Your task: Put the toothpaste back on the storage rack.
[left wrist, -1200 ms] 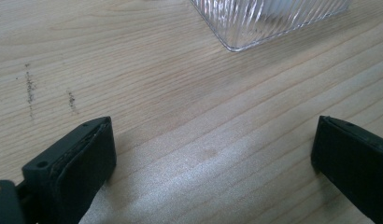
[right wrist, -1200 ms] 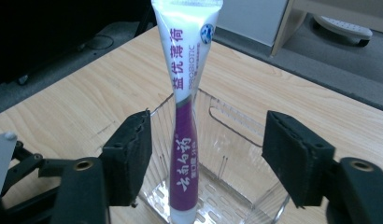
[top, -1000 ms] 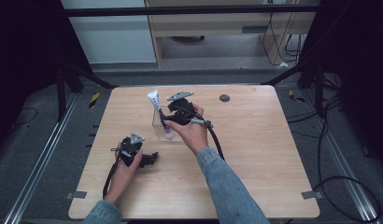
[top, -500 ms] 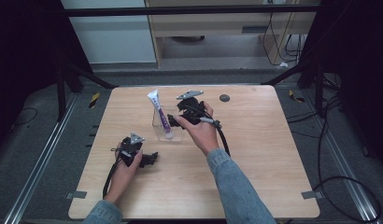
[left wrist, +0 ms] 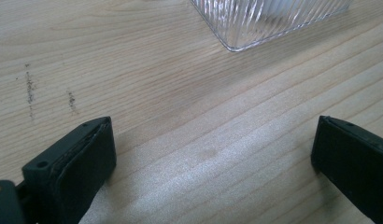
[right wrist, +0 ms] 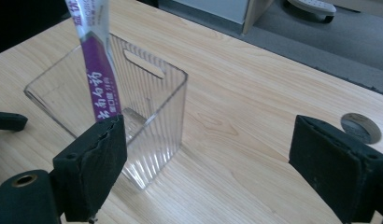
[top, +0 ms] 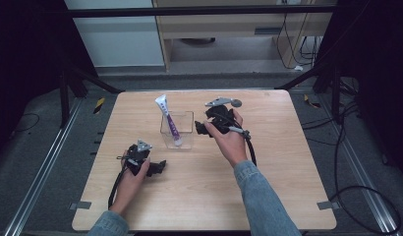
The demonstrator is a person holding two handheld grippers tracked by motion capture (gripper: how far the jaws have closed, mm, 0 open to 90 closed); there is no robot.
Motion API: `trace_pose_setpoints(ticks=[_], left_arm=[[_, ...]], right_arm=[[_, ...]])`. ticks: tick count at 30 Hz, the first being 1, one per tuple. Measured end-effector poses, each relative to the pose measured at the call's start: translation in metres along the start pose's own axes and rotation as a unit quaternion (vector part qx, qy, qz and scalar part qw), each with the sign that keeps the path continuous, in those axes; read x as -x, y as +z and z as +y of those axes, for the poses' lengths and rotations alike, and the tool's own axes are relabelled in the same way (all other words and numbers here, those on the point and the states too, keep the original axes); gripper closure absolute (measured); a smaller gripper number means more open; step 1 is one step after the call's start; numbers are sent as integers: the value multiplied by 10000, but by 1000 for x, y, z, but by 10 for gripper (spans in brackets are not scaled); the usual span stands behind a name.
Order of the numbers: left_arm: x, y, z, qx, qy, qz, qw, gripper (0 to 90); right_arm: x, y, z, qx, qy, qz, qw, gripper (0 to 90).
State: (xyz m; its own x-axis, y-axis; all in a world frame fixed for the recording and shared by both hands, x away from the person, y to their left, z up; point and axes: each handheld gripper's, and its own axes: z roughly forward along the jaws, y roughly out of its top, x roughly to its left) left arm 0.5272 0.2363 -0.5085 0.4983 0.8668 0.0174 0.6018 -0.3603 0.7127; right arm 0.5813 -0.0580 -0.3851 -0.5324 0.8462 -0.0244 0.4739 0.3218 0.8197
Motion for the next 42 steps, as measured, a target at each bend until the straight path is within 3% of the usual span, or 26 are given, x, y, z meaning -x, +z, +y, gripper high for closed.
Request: trace_pose_setpoints(ticks=[17, 33, 42], left_arm=[[0, 0, 0, 2, -2, 0, 10000, 0], [0, 0, 0, 2, -4, 0, 10000, 0], [0, 0, 0, 1, -3, -1, 10000, 0]], right_arm=[[34, -22, -22, -141, 63, -298, 9994, 115], [58, -37, -44, -288, -22, -530, 9982, 118], [70, -44, -59, -348, 65, -596, 9976, 123]])
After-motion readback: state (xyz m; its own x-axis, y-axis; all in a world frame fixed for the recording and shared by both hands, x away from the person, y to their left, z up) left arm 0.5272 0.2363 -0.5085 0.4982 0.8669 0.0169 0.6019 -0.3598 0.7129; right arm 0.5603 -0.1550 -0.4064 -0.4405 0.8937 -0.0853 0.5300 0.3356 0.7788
